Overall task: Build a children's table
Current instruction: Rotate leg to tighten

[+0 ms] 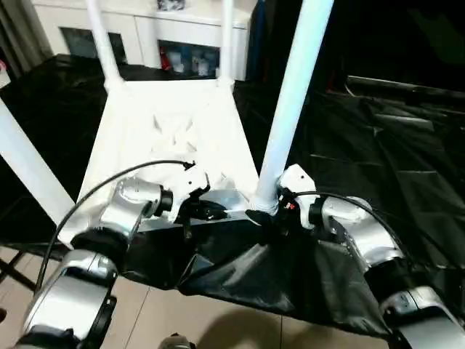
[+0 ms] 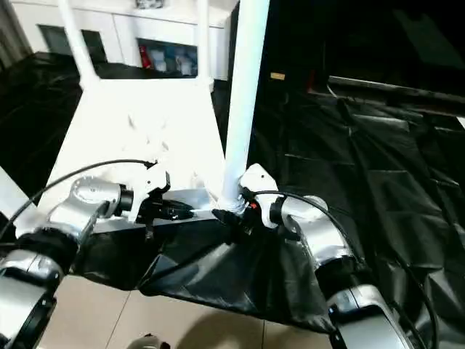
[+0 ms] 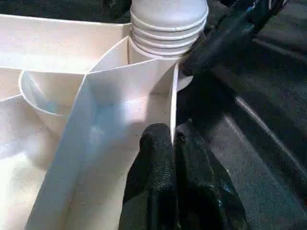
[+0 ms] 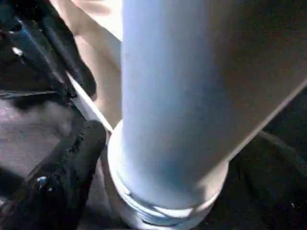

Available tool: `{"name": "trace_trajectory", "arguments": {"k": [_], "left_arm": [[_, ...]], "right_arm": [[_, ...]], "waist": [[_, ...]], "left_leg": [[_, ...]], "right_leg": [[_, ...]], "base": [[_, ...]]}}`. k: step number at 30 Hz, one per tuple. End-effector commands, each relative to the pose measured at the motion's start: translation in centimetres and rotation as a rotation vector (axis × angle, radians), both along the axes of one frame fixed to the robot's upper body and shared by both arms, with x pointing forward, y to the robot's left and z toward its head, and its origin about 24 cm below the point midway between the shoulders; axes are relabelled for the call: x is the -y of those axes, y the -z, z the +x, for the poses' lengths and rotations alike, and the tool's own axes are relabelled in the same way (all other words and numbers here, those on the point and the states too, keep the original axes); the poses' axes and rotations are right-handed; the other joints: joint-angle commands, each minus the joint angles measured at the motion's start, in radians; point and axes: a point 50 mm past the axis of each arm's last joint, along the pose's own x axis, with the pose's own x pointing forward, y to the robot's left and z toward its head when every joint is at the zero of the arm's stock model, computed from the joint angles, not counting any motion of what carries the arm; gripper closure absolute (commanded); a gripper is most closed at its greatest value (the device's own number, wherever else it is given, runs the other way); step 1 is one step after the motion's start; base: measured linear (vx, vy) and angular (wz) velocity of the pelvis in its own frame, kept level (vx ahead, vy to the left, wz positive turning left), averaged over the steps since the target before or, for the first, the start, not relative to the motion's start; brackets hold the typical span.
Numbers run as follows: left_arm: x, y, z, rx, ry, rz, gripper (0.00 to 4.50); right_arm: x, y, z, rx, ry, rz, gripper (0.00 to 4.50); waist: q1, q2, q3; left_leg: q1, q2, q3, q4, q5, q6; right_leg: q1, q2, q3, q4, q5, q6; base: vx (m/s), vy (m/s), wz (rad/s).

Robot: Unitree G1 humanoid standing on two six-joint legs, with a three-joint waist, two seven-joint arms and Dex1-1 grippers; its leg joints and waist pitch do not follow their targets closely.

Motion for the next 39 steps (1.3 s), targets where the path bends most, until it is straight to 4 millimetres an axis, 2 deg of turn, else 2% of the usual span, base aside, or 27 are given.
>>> {"name": "trace_trajectory", "arguments": {"k": [1,5,7,10,13,20,22,28,33,34,36,39], "left_arm": [[0.4,1.9,-1.1,-0.089,-0.018,-0.017,4.5],[-0.2,2.1,-1.3,-0.101,-0.031,-0.011,4.5],[-0.3,2.1,-1.4,-0.103,-0.033,-0.006,4.5],[-0.6,2.1,-1.5,-0.107,-0.037,0.001,4.5],[-1.1,1.9,-1.5,-0.11,-0.04,0.009,4.5],[-1.5,1.8,-1.5,-0.11,-0.044,0.022,4.5],[-1.6,1.8,-1.6,-0.11,-0.044,0.023,4.5],[-1.4,1.9,-1.7,-0.11,-0.043,0.024,4.5],[-1.2,1.9,-1.4,-0.09,-0.086,0.037,4.5],[-0.7,1.7,-0.8,-0.052,-0.154,0.048,4.5],[0.1,1.5,-0.1,-0.023,-0.231,0.048,4.5],[1.8,1.1,0.7,0.016,-0.324,0.037,4.5]], "right_arm": [[-0.5,-0.6,0.5,0.032,-0.013,0.006,0.35],[-0.9,-0.8,0.9,0.041,-0.005,0.033,0.66],[-0.9,-0.8,1.0,0.042,-0.008,0.032,0.8],[-1.0,-0.8,1.2,0.051,-0.01,0.033,1.08],[-1.0,-1.5,1.5,0.072,-0.014,0.059,1.22],[-1.1,-2.2,1.5,0.089,-0.059,0.076,1.68],[-1.1,-2.2,1.4,0.086,-0.067,0.076,1.68],[-1.1,-1.6,1.3,0.065,-0.074,0.063,1.76],[-1.1,-0.9,1.4,0.05,-0.014,0.06,1.76],[-1.5,-0.5,1.5,0.052,0.053,0.064,1.76],[-2.1,0.2,1.4,0.042,0.138,0.075,1.77],[-3.7,1.5,1.1,0.01,0.303,0.105,1.77]], "waist": [[-0.005,-0.009,-0.064],[-0.014,-0.006,-0.064],[-0.02,-0.005,-0.062],[-0.027,-0.005,-0.062],[-0.031,-0.009,-0.062],[-0.032,-0.008,-0.063],[-0.033,-0.007,-0.064],[-0.032,-0.008,-0.062],[-0.034,-0.007,-0.06],[-0.037,-0.004,-0.058],[-0.041,-0.003,-0.057],[-0.043,-0.01,-0.058]], "left_leg": [[0.011,0.023,-0.003,-0.071,-0.236,0.006],[0.01,0.022,-0.003,-0.073,-0.244,0.007],[0.011,0.022,-0.005,-0.075,-0.271,0.004],[0.009,0.024,-0.007,-0.077,-0.277,0.002],[0.008,0.021,-0.004,-0.075,-0.266,0.009],[0.009,0.023,-0.003,-0.074,-0.25,0.015],[0.008,0.023,-0.002,-0.073,-0.235,0.02],[0.009,0.022,-0.002,-0.074,-0.245,0.018],[0.009,0.022,-0.003,-0.076,-0.259,0.013],[0.01,0.023,-0.004,-0.079,-0.279,0.005],[0.011,0.023,-0.004,-0.08,-0.291,-0.005],[0.01,0.02,-0.007,-0.081,-0.289,-0.011]], "right_leg": [[0.044,-0.067,0.04,-0.08,-0.213,-0.197],[0.043,-0.064,0.039,-0.08,-0.203,-0.201],[0.041,-0.065,0.039,-0.085,-0.251,-0.195],[0.042,-0.067,0.039,-0.085,-0.261,-0.194],[0.042,-0.064,0.04,-0.085,-0.245,-0.199],[0.041,-0.063,0.04,-0.082,-0.225,-0.204],[0.042,-0.062,0.04,-0.079,-0.192,-0.213],[0.041,-0.061,0.04,-0.082,-0.21,-0.21],[0.039,-0.062,0.041,-0.085,-0.236,-0.204],[0.036,-0.063,0.041,-0.088,-0.268,-0.198],[0.034,-0.063,0.042,-0.089,-0.286,-0.195],[0.037,-0.063,0.042,-0.093,-0.315,-0.178]], "base": [[0.0,0.0,0.0],[0.0,0.0,0.0],[0.0,0.0,0.0],[0.0,0.0,0.0],[0.0,0.0,0.0],[0.0,0.0,0.0],[0.0,0.0,0.0],[0.0,0.0,0.0],[0.0,0.0,0.0],[0.0,0.0,0.0],[0.0,0.0,0.0],[0.0,0.0,0.0]]}}
